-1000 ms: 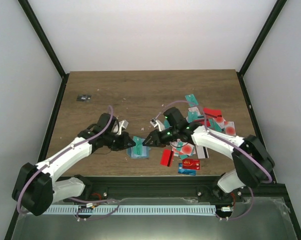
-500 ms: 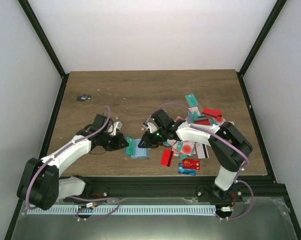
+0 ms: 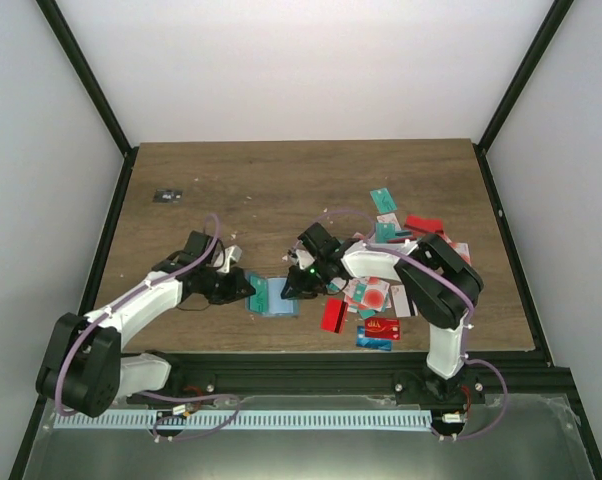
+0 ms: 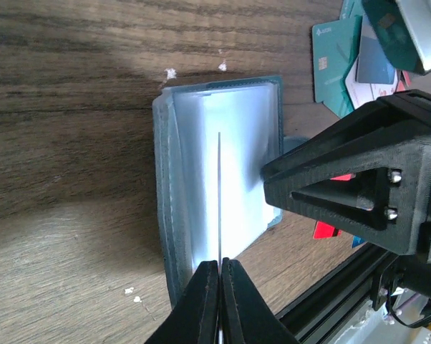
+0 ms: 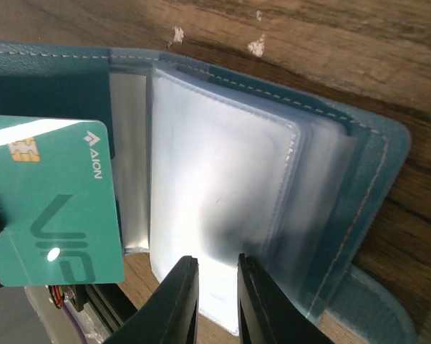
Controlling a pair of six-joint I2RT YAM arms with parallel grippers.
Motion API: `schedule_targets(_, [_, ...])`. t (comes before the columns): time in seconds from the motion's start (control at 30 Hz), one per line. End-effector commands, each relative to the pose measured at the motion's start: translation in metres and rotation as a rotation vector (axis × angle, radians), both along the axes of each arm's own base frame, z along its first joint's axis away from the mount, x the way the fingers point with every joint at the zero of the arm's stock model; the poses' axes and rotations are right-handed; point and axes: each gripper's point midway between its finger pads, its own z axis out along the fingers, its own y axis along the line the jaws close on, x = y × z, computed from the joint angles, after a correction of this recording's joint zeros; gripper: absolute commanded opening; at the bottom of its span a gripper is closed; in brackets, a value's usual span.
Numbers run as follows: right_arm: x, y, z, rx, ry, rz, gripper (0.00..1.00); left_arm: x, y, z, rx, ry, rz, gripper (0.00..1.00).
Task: Put the credit cards into the card holder
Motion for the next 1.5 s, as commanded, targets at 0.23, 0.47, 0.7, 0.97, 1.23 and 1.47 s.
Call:
schedule_targets(0.23, [0.004,-0.009,-0.011,-0.048,0.005,-0.011,0.19,-0.003,-0.003,-0.018,-0.061,0.025,0.028,0.04])
schedule_targets(0.47, [0.002,-0.009,-0.013,-0.047,0.014,0.002,0.18,0.001,-0.007,-0.019,-0.093,0.011,0.01,0.04])
schedule_targets(0.7, [0.0,-0.01,-0.017,-0.046,0.02,0.017,0.18,0.008,-0.009,-0.019,-0.126,0.007,0.012,0.04])
schedule_targets(0.97, [0.002,-0.011,-0.019,-0.042,0.024,0.024,0.18,0.012,-0.015,-0.02,-0.166,-0.013,-0.024,0.04])
schedule_targets(1.23, [0.008,-0.012,-0.012,-0.031,0.021,0.022,0.19,0.015,-0.017,-0.025,-0.171,-0.006,-0.024,0.04])
schedule_targets(1.47, [0.008,-0.013,0.011,0.004,-0.003,0.044,0.23,0.014,-0.016,-0.028,-0.162,-0.002,-0.022,0.04])
